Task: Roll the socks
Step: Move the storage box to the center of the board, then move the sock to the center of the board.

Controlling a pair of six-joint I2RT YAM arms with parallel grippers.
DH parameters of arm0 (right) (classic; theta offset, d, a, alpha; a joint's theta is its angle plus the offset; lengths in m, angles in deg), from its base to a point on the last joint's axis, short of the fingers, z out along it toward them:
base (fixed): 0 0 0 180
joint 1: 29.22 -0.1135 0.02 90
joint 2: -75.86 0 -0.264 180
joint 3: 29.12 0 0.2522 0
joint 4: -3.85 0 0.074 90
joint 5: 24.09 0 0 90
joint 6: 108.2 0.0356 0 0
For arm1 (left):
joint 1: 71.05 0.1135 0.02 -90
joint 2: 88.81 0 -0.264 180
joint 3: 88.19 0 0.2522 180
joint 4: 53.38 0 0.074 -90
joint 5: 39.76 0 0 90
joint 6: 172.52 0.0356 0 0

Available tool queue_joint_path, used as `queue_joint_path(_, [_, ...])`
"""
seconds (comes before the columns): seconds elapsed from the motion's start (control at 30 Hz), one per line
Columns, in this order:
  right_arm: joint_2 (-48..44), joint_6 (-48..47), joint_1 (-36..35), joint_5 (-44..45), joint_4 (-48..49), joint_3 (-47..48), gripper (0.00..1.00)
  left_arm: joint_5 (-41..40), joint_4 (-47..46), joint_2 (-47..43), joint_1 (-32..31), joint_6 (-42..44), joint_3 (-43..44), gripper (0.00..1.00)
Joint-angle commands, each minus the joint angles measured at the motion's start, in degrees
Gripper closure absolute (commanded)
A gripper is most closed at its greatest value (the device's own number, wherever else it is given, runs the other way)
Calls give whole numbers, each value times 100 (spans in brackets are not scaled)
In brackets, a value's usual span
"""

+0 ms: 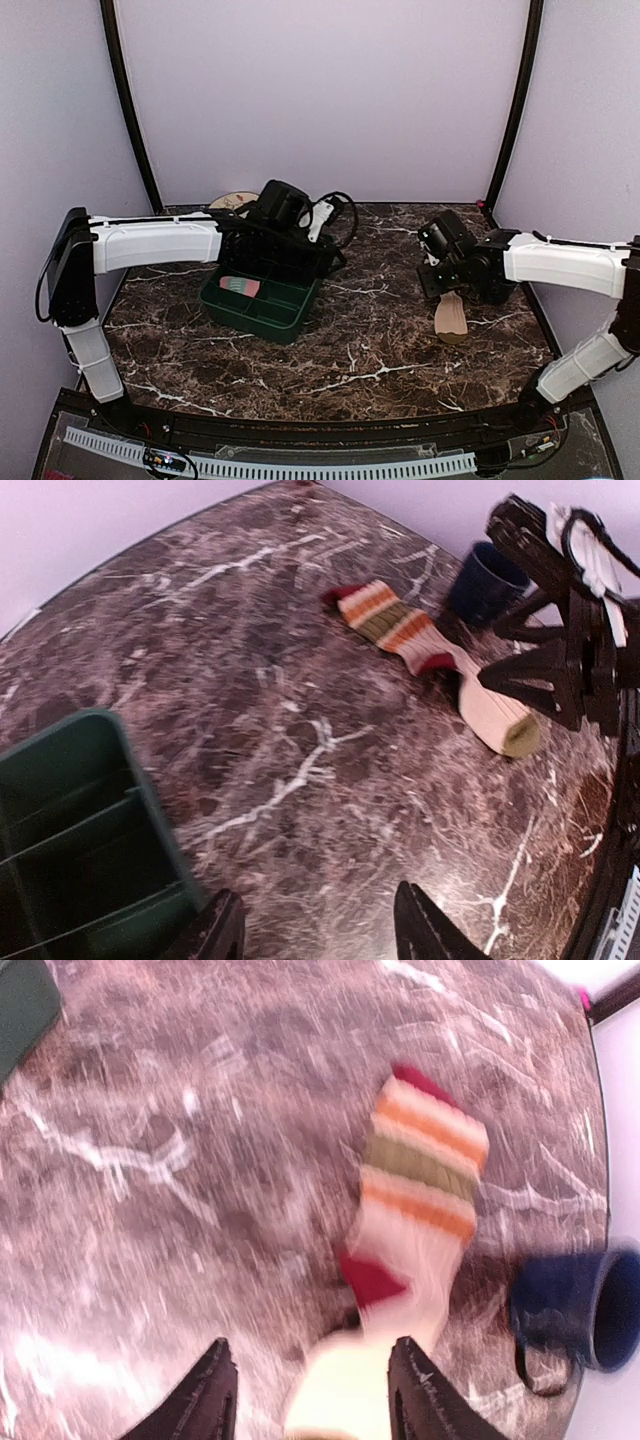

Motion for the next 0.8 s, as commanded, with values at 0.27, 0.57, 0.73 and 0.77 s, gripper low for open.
queue_joint_path(0.27, [-1467,1415,-64,-394,-1540,-852,0,223,-148,326,-671,-16,290,46])
queue_joint_path(0.57, [-1071,2774,-64,-586,-1217,-1379,3,282,176,471,-677,37,273,46])
queue_joint_path(0.73, [-459,3003,-78,-702,-839,-1410,6,262,49,690,-679,-61,-175,46])
queue_joint_path(0.77, [-350,3000,-97,-662,-773,-1387,6,181,-40,709,-677,-57,-288,46])
